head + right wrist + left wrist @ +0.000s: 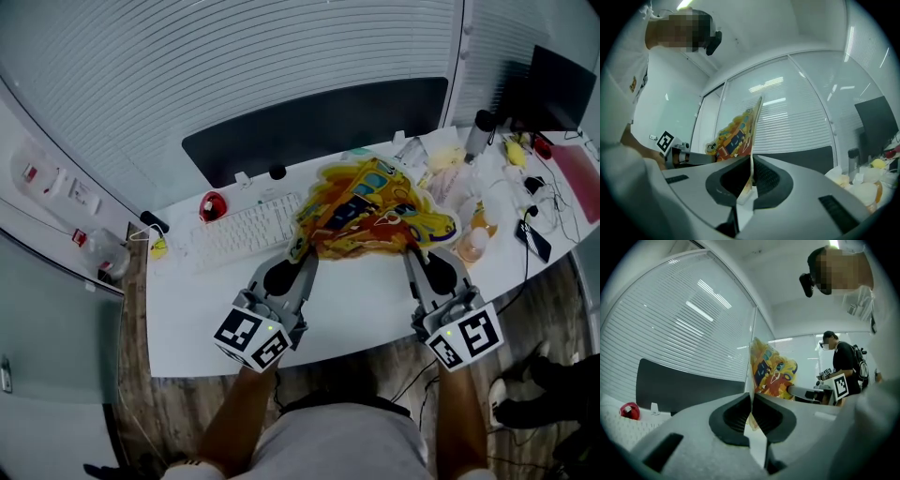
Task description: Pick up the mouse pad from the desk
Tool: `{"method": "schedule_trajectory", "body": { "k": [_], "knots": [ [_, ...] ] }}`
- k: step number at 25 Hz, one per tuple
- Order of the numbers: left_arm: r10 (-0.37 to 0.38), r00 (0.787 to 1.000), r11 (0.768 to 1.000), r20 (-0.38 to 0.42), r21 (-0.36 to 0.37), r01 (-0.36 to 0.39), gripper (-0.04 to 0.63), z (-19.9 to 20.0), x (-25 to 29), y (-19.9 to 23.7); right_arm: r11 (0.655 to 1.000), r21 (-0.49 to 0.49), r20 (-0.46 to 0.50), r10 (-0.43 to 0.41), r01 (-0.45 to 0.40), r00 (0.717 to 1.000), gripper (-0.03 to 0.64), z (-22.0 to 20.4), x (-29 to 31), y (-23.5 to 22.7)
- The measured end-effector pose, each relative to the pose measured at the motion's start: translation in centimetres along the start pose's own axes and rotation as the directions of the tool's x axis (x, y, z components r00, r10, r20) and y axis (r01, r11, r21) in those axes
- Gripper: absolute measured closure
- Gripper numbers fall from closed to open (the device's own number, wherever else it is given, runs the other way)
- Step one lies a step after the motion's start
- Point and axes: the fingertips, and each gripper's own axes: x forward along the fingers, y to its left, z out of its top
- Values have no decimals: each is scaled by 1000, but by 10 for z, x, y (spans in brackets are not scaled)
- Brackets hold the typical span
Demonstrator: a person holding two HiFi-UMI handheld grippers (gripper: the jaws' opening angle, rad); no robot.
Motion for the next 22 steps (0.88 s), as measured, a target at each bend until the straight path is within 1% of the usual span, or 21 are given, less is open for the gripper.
{"method": "schedule_trajectory", "body": {
  "k": [9,13,22],
  "knots": [
    [-8,1000,1000,-10,10,8,572,1,-1,-5,1000,-11,-16,-15,15,1000,597,1,-1,1],
    [4,1000,1000,-13,10,-3,572,-2,-1,-8,1000,-18,-18,-24,24,1000,597,-3,-5,-1],
    [-19,1000,999,-14,28,19,572,0,-6,-15,998,-39,-22,-41,40,999,597,0,-9,3]
  ]
}}
